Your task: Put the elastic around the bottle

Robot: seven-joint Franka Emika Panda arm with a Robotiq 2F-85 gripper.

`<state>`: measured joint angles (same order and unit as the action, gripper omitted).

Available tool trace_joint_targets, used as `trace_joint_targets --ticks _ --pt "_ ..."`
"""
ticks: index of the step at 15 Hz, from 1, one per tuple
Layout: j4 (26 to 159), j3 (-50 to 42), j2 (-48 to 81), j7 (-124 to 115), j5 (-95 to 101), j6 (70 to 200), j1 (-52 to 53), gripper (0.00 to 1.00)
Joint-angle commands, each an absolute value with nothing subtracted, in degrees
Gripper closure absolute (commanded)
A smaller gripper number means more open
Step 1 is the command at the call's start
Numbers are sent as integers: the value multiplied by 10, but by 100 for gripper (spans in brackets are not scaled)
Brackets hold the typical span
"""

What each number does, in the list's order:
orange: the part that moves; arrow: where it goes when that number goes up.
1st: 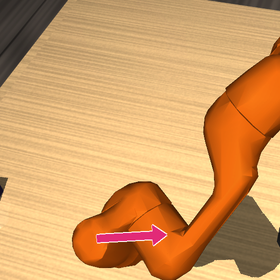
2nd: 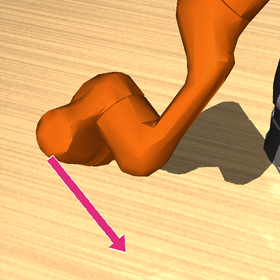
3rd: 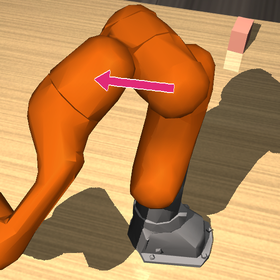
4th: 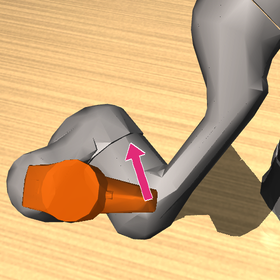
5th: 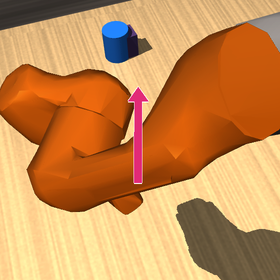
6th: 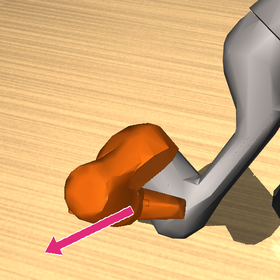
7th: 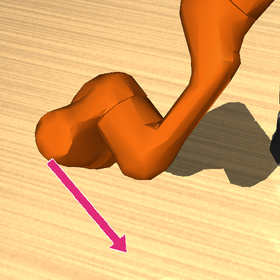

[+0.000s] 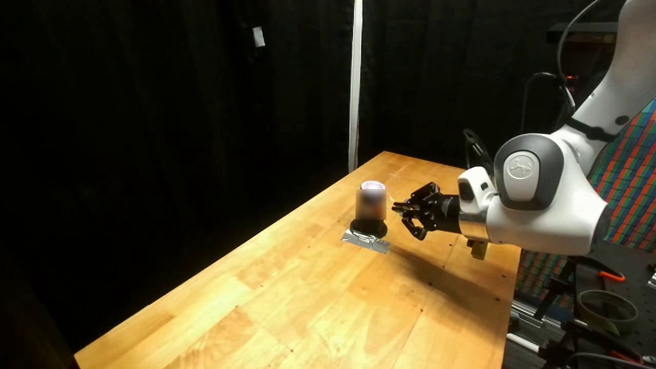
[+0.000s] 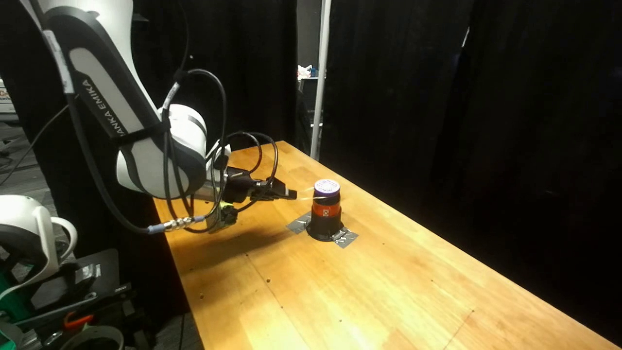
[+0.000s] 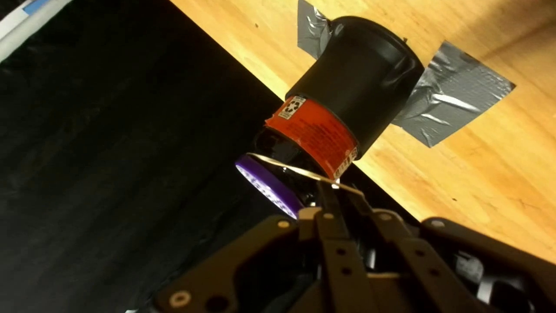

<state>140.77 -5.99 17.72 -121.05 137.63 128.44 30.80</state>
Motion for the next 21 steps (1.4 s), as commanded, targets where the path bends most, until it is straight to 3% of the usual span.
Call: trace_joint_targets --ticks 1,7,8,10,12,14,18,21 --pt "1429 53 190 -1239 1371 1179 213 89" --pt "1424 129 213 -1264 1348 1096 144 88" --pt "1422 135 205 -1263 1351 1122 132 62" --pt "1410 144 156 -1203 1325 1239 103 63" --pt "1390 198 130 -1108 1249 1329 44 49" --pt "1370 146 92 -1017 1143 1420 73 33" --pt "1353 129 67 -831 936 1475 58 2" --pt "1350 110 69 -695 780 1473 55 0"
